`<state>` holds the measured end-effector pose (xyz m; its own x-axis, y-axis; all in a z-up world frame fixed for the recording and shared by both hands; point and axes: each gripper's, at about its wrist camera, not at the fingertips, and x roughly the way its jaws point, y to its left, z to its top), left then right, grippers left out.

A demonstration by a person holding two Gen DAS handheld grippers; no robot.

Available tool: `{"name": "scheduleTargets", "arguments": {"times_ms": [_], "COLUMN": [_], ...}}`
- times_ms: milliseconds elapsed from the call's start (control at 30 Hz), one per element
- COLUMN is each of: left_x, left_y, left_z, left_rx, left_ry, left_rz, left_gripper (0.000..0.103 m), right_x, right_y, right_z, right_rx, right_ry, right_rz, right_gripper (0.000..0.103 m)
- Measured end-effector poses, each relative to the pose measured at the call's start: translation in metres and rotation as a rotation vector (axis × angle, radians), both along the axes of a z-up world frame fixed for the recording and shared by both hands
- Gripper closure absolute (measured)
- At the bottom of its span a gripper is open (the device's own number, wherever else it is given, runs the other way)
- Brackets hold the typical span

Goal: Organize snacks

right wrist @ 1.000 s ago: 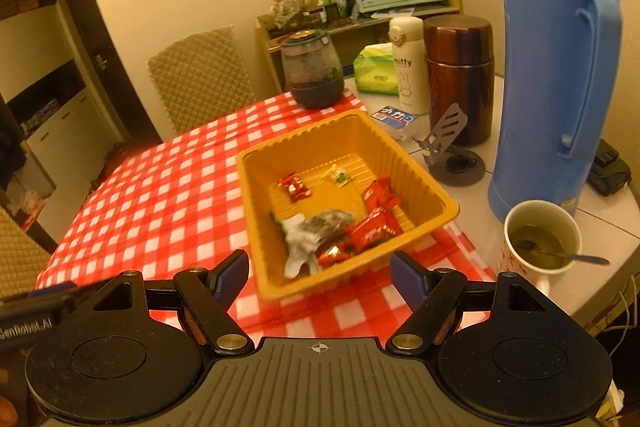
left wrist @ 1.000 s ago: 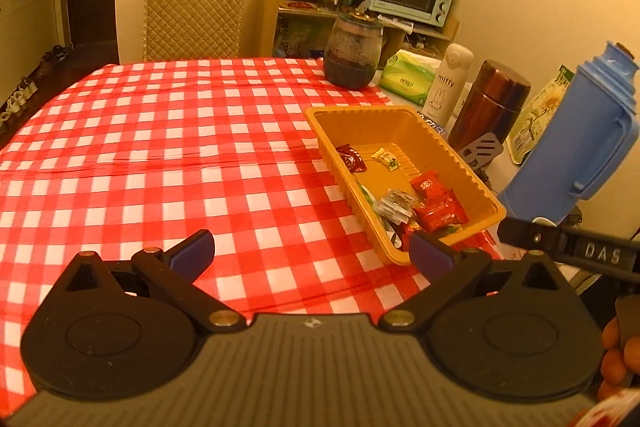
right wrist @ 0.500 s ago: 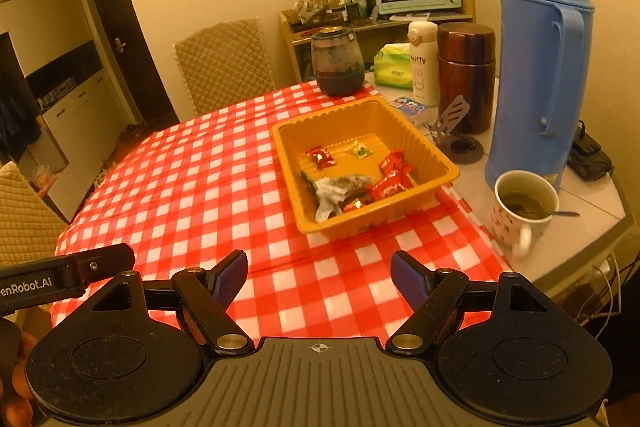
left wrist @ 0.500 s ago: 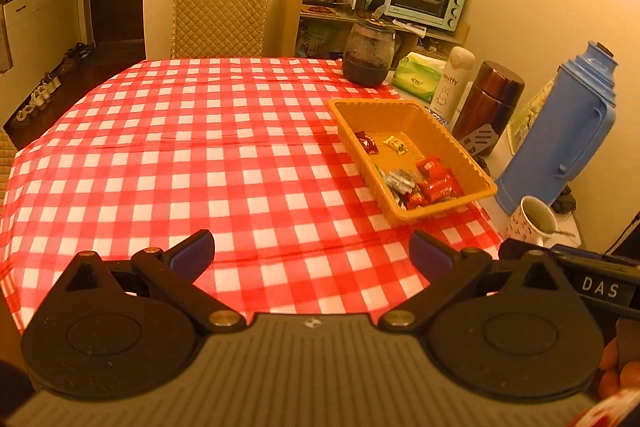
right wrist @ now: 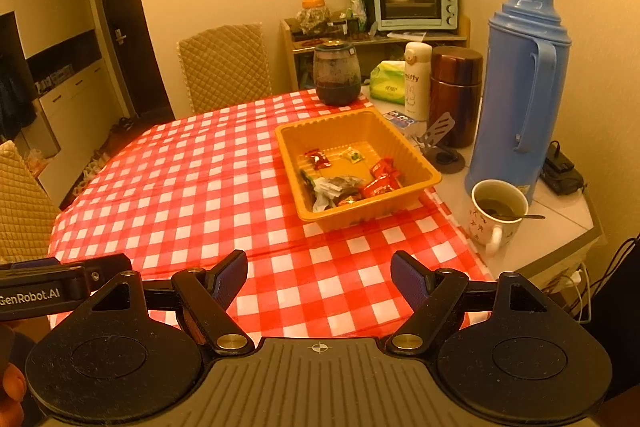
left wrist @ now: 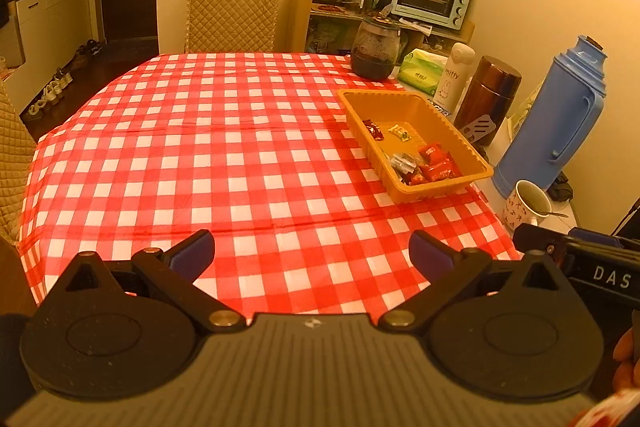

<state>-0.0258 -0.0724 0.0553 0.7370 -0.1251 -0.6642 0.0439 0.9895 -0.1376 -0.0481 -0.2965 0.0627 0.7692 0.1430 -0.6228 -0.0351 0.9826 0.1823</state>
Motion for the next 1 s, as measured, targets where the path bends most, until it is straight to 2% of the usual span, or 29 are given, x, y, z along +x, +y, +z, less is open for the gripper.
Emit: {"name": "scheduleTargets", "arguments": {"times_ms": [500,1000], "left_x": [-0.02,-0.024], "left_y": [-0.002,-0.004], "left_z": [0.006,0.007], "left_rx": [0.021,0.032], "left_ry": [-0.028,-0.047], "left_rz": [-0.012,-0.016], "left_gripper": [0.0,0.0], "right_x": [-0.025,-0.028], "right_y": [0.008,0.005], "right_z": [0.008,0.007], "right_rx": [-0.016,-0.014], "right_ry": [-0.032,-0.028], "right_rz": [0.008,0.008], "right_gripper": [0.024,0.024]}}
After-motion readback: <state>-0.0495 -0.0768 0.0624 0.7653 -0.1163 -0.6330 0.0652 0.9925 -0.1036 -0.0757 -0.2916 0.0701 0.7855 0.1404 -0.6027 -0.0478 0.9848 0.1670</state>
